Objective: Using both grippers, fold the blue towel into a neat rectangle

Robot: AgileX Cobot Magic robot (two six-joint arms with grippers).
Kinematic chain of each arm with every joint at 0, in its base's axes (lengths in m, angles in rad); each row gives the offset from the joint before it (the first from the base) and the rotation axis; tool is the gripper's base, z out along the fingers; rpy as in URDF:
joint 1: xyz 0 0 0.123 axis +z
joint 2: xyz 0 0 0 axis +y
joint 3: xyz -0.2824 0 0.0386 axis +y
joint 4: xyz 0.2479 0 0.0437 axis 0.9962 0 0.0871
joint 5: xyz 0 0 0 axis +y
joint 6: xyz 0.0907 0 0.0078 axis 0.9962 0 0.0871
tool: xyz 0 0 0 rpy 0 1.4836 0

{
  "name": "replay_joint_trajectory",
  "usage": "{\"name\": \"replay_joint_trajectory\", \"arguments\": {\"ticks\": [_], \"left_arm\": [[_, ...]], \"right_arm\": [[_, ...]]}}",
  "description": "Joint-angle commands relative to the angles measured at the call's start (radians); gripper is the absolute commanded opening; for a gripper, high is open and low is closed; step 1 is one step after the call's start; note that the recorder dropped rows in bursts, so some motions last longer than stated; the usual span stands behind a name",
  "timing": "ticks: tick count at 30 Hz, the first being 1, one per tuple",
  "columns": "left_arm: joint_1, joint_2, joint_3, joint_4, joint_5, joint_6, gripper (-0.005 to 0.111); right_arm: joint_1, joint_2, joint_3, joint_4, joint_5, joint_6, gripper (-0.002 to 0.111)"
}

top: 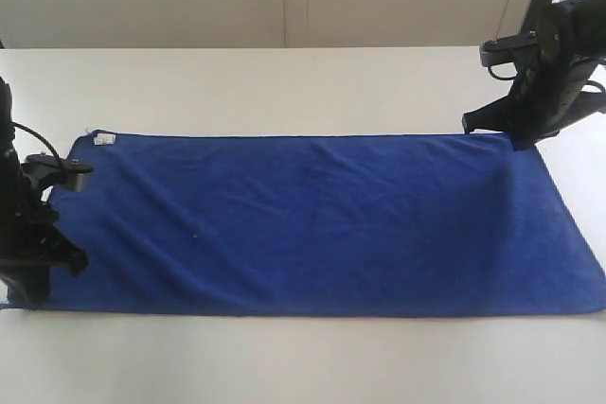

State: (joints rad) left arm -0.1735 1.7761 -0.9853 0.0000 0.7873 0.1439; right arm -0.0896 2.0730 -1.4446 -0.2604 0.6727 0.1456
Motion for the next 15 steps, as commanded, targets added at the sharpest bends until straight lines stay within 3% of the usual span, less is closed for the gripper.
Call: {"name": "replay_joint_trajectory", "arguments": {"ticks": [1,15], "left_arm": [[0.001,-0.006,0.008,0.005,0.024,-0.013,0.000],[-0.008,-0.036,-0.034,-0.043,-0.034,-0.009,0.000]], "right_arm": [[0.000,-0.001,0.003,0.002,-0.014,-0.011,0.000],[0.048,-0.004,0.003,0.184,-0.006,-0.203,0.000]]}}
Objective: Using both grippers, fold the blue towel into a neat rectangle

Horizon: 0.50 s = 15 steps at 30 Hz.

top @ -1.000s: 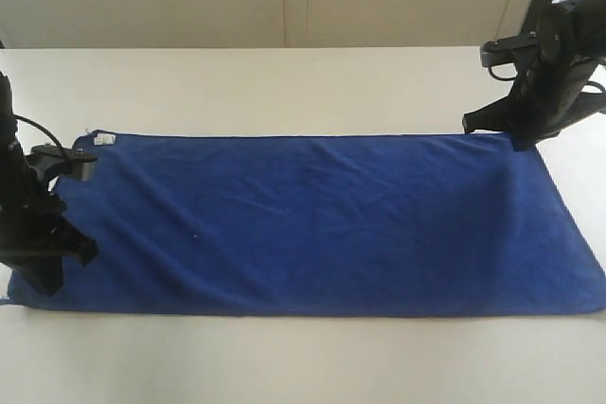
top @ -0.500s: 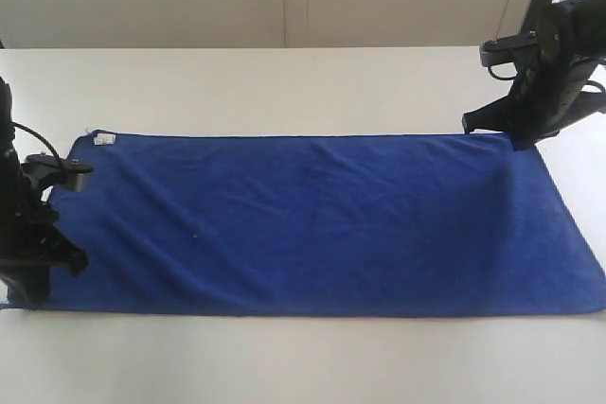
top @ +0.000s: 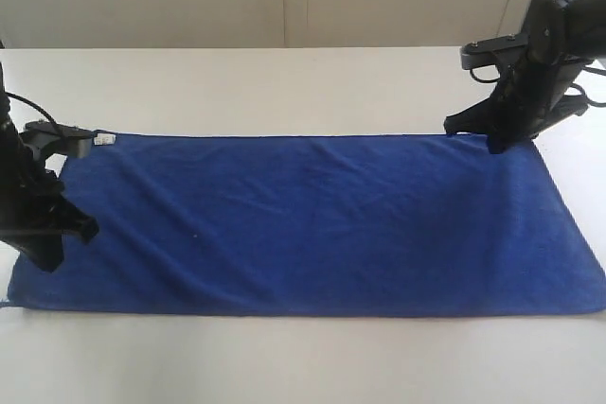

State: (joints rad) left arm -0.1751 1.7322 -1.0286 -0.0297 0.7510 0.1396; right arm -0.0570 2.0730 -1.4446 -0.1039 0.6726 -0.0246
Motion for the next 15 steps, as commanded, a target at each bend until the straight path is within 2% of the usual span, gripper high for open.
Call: {"name": "replay_joint_trajectory", "arguments": {"ticks": [1,15], "left_arm": [[-0.007,0.016,0.013,-0.013,-0.003,-0.005,0.000],[-0.007,0.084,0.029,0.017,0.079,-0.011,0.000]], "right_arm": [[0.016,-0.004,0.003,0.028,-0.008,-0.033,0.000],[0.016,-0.004,0.003,0.025,-0.015,-0.033,0.000]]}}
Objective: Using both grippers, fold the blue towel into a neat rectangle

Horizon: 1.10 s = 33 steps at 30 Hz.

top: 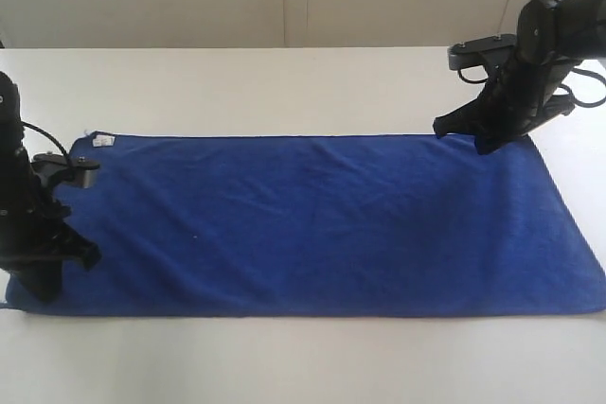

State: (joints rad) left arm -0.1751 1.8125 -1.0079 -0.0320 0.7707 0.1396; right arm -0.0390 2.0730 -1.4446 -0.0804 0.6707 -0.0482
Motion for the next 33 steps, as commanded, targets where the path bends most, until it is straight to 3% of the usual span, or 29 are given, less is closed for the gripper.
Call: {"name": "replay_joint_trajectory", "arguments": {"ticks": [1,18,29,33], "left_arm": [[-0.007,0.003,0.008,0.027,0.065,-0.011,0.000],[-0.007,-0.022,-0.011,0.032,0.010,-0.013,0.000],[-0.007,-0.201,-0.035,0.032,-0.043,-0.024,0.000],[0.030,-0.256,-0.035,0.032,-0.109,-0.094,0.000]], "right_arm": [[-0.002,-0.004,0.003,0.001,-0.013,-0.009,0.000],[-0.002,-0.029,0.003,0.001,-0.020,0.007,0.000],[-0.002,-0.107,0.003,0.001,0.065,0.029,0.000],[-0.002,-0.124,0.003,0.001,0.117,0.029,0.000]]}}
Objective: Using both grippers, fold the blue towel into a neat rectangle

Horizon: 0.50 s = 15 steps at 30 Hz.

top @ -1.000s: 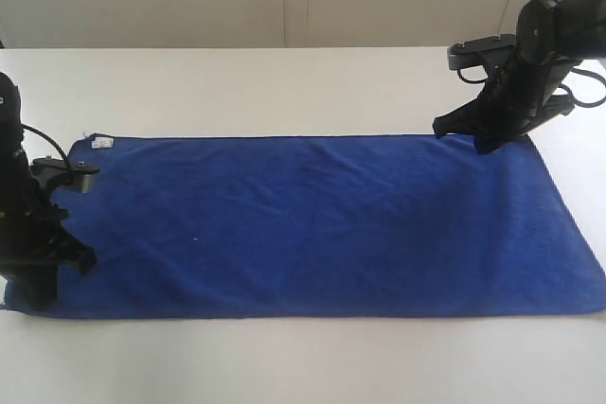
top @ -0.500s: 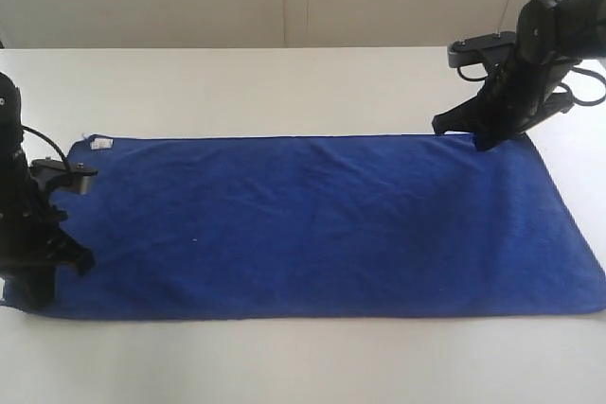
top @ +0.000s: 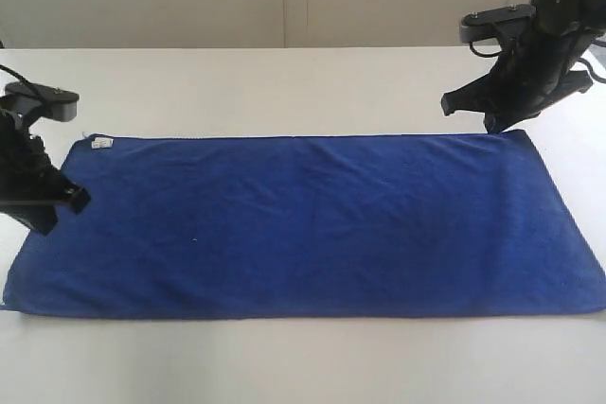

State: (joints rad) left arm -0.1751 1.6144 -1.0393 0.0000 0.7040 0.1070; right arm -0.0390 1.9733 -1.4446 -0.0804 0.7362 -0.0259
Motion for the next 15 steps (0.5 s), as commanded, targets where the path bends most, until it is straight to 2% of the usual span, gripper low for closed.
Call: {"name": "replay_joint_trajectory", "arguments": {"ticks": [1,5,9,12,15], "left_arm": [[0.046,-0.069,-0.003,0.000,-0.050,-0.076,0.000],[0.148,-0.139,-0.003,-0.008,-0.045,-0.093,0.000],[0.258,-0.230,0.012,-0.029,-0.012,-0.085,0.000],[0.314,-0.325,0.056,-0.056,-0.014,-0.076,0.000],[0.336,-0.436,0.120,-0.097,-0.026,-0.053,0.000]], "right_arm": [[-0.002,-0.029,0.003,0.001,0.064,0.007,0.000],[-0.002,-0.070,0.009,0.001,0.094,0.010,0.000],[-0.002,-0.152,0.072,0.003,0.050,0.031,0.000],[-0.002,-0.220,0.155,0.003,0.002,0.039,0.000],[-0.002,-0.287,0.249,0.003,-0.060,0.062,0.000]]}}
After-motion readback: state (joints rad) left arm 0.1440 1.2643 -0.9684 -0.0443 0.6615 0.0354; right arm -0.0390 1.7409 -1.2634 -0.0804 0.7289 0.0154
